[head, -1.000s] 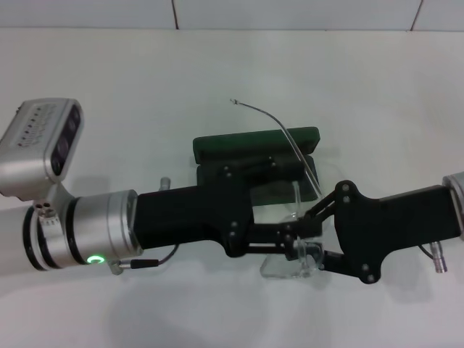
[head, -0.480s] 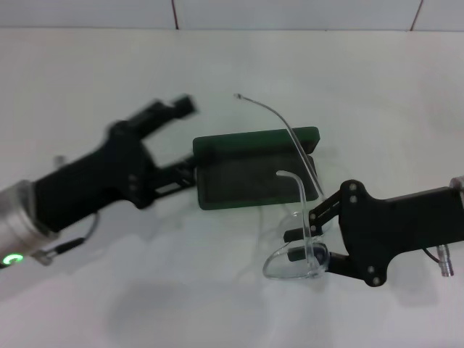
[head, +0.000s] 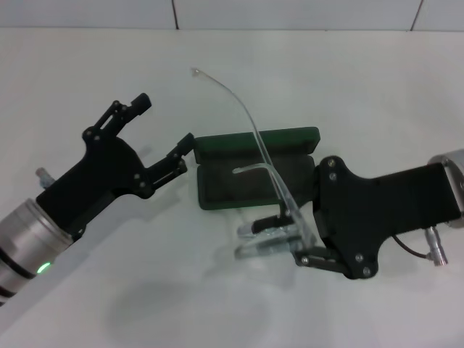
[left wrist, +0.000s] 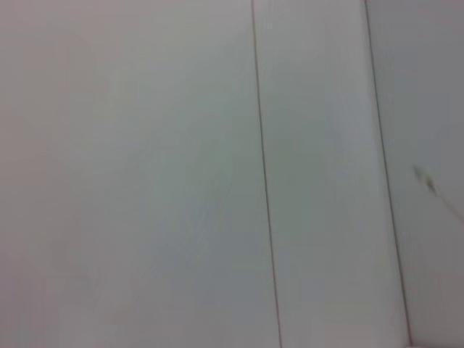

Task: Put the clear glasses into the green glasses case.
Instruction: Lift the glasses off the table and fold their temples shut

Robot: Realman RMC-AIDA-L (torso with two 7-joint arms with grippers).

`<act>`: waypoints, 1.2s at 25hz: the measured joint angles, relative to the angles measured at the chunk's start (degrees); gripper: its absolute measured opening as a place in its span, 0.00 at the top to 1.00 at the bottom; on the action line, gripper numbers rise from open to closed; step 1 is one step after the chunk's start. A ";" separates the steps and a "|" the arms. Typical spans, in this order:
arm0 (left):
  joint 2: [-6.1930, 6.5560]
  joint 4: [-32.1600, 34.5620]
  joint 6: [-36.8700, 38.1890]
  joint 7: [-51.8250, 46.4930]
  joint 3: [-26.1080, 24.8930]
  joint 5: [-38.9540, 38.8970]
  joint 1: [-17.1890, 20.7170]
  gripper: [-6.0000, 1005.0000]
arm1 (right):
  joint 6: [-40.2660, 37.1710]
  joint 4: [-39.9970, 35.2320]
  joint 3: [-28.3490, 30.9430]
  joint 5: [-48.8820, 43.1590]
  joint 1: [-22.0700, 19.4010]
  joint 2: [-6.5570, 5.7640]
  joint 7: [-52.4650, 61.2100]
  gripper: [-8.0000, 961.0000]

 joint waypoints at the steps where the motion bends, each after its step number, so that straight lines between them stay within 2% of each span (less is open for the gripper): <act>1: 0.02 -1.22 0.12 1.59 0.05 -0.32 -0.79 0.13 | -0.48 1.71 -0.22 1.16 0.85 0.00 0.68 0.87; 7: -0.34 -3.10 1.15 6.81 0.14 -0.54 -3.90 0.13 | -0.41 11.64 -1.03 4.38 6.97 0.07 7.25 0.87; 13: -0.38 -4.91 3.12 8.55 0.21 -0.46 -7.20 0.13 | 0.02 19.22 -4.89 9.89 9.26 0.09 8.28 0.87; 15: -0.39 -4.94 4.09 8.71 0.21 -0.51 -7.40 0.13 | 2.40 20.36 -8.18 13.66 9.15 0.09 9.28 0.87; 19: -0.42 -4.97 6.51 8.80 -0.05 -0.77 -7.54 0.13 | 4.86 20.51 -10.78 16.27 8.82 0.09 11.44 0.87; 30: -0.42 -5.02 7.19 8.99 -0.20 -1.91 -7.54 0.13 | 7.98 20.28 -11.11 14.38 8.82 -0.52 16.15 0.87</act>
